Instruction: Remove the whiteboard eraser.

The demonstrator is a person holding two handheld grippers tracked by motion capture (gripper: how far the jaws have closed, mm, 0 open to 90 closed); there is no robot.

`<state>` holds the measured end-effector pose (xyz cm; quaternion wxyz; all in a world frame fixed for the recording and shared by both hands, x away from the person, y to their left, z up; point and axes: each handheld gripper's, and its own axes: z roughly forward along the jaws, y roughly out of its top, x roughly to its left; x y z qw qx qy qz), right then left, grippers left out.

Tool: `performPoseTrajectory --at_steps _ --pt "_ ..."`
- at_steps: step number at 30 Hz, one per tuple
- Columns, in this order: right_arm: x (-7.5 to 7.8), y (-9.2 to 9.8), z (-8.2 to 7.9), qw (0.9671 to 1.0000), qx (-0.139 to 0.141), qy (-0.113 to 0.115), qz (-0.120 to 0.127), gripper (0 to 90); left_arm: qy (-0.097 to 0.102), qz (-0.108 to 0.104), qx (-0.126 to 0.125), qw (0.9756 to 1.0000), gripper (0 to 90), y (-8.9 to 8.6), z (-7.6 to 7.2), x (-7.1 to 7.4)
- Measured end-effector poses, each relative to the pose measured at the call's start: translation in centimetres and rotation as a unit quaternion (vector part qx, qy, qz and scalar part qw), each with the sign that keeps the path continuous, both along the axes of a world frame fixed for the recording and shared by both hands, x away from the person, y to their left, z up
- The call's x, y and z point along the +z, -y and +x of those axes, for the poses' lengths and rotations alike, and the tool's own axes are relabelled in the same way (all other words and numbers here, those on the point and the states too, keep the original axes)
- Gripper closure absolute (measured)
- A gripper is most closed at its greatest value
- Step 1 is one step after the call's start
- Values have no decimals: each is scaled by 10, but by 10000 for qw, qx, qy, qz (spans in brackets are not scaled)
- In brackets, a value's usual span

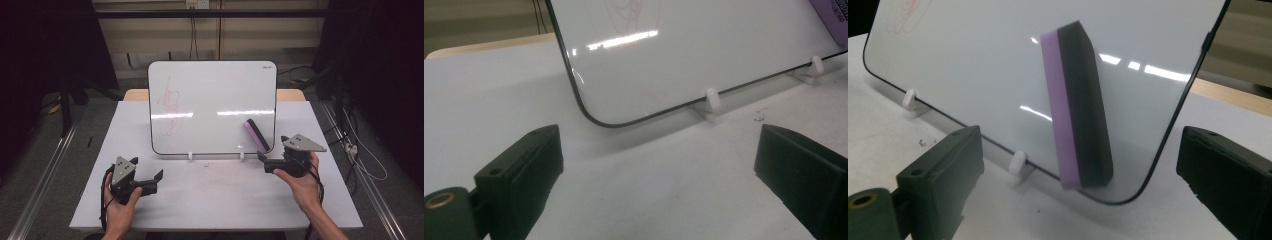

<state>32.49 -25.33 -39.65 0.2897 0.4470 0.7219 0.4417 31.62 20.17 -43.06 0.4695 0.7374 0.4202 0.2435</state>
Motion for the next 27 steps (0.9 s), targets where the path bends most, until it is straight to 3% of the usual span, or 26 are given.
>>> performPoseTrajectory --at_steps 2,3,10,11,13,16,20,27 --pt "2 -2 3 10000 29 40 -12 52 -2 27 -27 10000 52 0 0 0" --pt "3 -6 8 9998 2 78 -176 63 -1 -1 -17 10000 52 0 0 0" --pt "7 -16 22 9990 33 90 -445 92 -2 54 -8 10000 53 0 0 0" --pt "8 -18 25 9979 -32 140 -629 102 -6 17 -12 10000 53 0 0 0" --pt "7 -19 26 9979 -42 170 -627 117 22 40 18 10000 53 0 0 0" --pt "1 -20 29 9969 -52 14 -788 156 -1 67 20 10000 52 -1 0 0" --pt "-9 -20 27 9948 -69 -13 -1012 233 -28 54 25 10000 53 -1 1 -1" --pt "-15 -20 27 9933 -185 -154 -1131 349 -42 85 30 10000 53 -1 1 -1"
